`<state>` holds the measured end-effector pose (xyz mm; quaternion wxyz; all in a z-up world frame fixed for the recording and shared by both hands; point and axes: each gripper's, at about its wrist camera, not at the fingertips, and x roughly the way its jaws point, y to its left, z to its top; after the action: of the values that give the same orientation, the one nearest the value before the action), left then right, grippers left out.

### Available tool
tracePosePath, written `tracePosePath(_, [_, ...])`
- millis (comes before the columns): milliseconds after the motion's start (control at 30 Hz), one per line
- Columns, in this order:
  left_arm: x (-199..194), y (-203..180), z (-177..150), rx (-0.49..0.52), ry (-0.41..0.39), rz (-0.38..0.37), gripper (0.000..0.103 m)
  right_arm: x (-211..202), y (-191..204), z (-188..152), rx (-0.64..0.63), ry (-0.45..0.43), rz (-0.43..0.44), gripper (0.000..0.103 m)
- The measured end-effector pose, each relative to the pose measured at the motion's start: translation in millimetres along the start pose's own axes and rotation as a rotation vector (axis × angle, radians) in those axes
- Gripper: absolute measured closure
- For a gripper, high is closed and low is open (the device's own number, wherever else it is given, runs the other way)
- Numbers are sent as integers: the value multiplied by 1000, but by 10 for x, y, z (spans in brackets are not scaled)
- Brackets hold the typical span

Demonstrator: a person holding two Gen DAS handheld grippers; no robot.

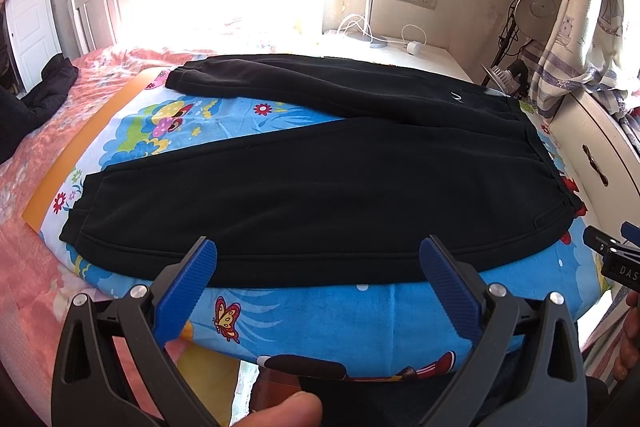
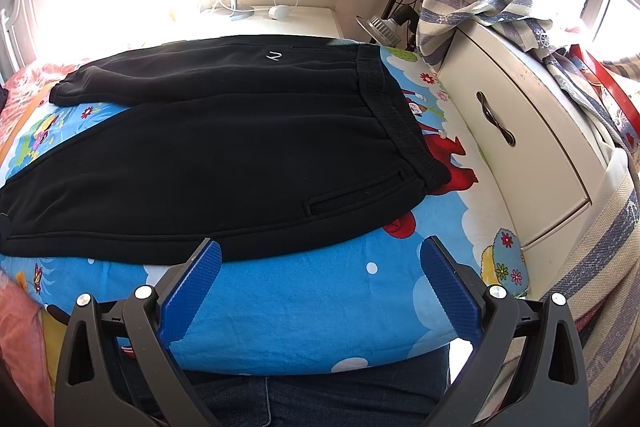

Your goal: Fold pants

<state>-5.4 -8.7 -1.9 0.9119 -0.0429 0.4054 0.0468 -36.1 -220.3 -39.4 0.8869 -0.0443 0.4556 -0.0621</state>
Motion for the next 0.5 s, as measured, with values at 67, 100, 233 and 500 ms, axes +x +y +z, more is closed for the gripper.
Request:
tracePosePath(67, [-1, -1, -2, 0, -1, 1, 2, -2, 0, -4, 1, -2, -1, 7])
tracePosePath(100, [-1, 0, -1, 0, -1, 0, 2, -2, -4, -3, 3, -3, -1, 7])
tracePosePath(233, [-1, 0, -2, -1, -1, 0, 2, -2, -20, -2, 5, -5, -2, 7])
tracePosePath(500, [-9, -8, 14, 0, -3, -1, 2, -2, -26, 4, 4, -4, -1, 7])
